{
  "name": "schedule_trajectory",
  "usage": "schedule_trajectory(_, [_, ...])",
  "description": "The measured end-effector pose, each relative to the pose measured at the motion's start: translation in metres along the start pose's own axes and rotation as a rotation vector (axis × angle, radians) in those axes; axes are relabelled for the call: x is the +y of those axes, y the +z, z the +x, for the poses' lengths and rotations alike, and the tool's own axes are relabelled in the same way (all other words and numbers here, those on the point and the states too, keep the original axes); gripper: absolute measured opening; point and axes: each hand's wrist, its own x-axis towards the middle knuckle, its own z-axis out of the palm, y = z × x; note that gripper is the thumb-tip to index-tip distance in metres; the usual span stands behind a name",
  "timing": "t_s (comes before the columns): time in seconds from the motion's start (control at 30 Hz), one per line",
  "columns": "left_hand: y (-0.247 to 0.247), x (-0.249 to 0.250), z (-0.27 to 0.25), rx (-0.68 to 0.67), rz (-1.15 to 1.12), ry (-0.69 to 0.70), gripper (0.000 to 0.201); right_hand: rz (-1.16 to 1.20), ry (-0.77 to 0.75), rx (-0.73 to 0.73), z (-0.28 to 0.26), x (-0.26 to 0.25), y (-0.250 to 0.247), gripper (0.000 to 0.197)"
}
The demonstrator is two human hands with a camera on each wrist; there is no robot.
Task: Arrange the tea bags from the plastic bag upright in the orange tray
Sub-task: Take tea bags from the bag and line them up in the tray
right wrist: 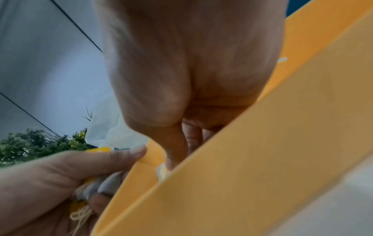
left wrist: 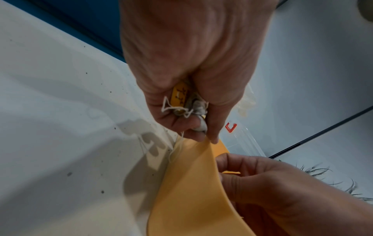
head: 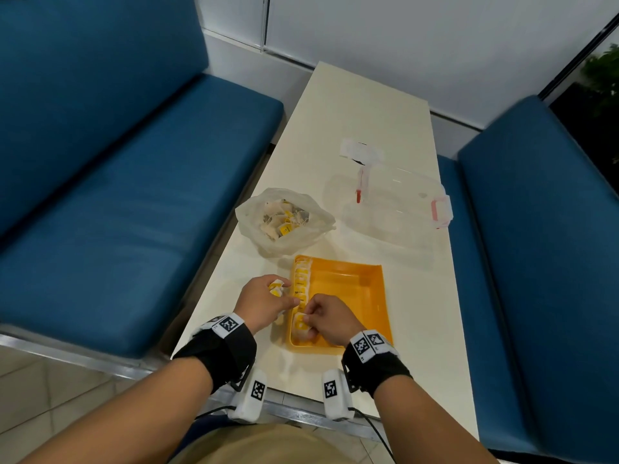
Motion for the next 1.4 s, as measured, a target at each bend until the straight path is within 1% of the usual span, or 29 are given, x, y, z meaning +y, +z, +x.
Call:
schedule_trajectory(0.1, [0.0,0.001,0.0,0.001,0.026,0.01,0.032,-0.009,-0.004,0.07,0.002,0.003,0.005,0.012])
schedule_trajectory(0.23, [0.001,-0.002,0.001,-0.003,0.019,0.001,0.03,-0.002,0.009,0.079,0.003,0.006,0.007,0.015])
schedule_trajectory(0.37, [0.001,-0.003,0.004,-0.008,0.019,-0.004,0.029,-0.126,-0.01,0.131,0.007,0.007,0.006,0.017])
schedule_trajectory(0.43, [0.001,-0.004,0.004,-0.013,0.018,-0.01,0.03,-0.152,-0.02,0.144,0.008,0.006,0.007,0.017])
schedule_trajectory(0.63, [0.001,-0.008,0.005,-0.022,0.014,-0.014,0.03,-0.161,-0.038,0.148,0.01,0.004,0.012,0.028])
schedule_trajectory(0.8, [0.001,-0.01,0.006,-0.025,0.007,-0.011,0.03,-0.181,-0.026,0.166,0.011,0.003,0.016,0.025])
schedule_trajectory(0.93, [0.001,-0.01,0.006,-0.031,0.003,-0.007,0.032,-0.169,-0.017,0.187,0.011,0.001,0.016,0.018])
schedule_trajectory(1.03, [0.001,-0.009,0.005,-0.028,0.014,-0.019,0.031,-0.175,-0.007,0.194,0.011,-0.001,0.018,0.016])
schedule_trajectory(1.23, [0.001,-0.003,0.001,-0.018,0.01,-0.036,0.029,-0.173,0.009,0.202,0.01,-0.006,0.022,0.02])
schedule_trajectory(1.3, [-0.001,-0.003,0.0,-0.024,0.01,-0.037,0.03,-0.157,0.022,0.208,0.009,-0.006,0.021,0.018])
schedule_trajectory(1.37, [-0.004,-0.001,-0.003,-0.03,-0.034,-0.051,0.029,-0.145,0.036,0.213,0.008,-0.005,0.019,0.014])
schedule_trajectory(1.4, [-0.006,0.002,-0.005,-0.035,-0.108,-0.068,0.027,-0.134,0.036,0.222,0.006,-0.006,0.017,0.013])
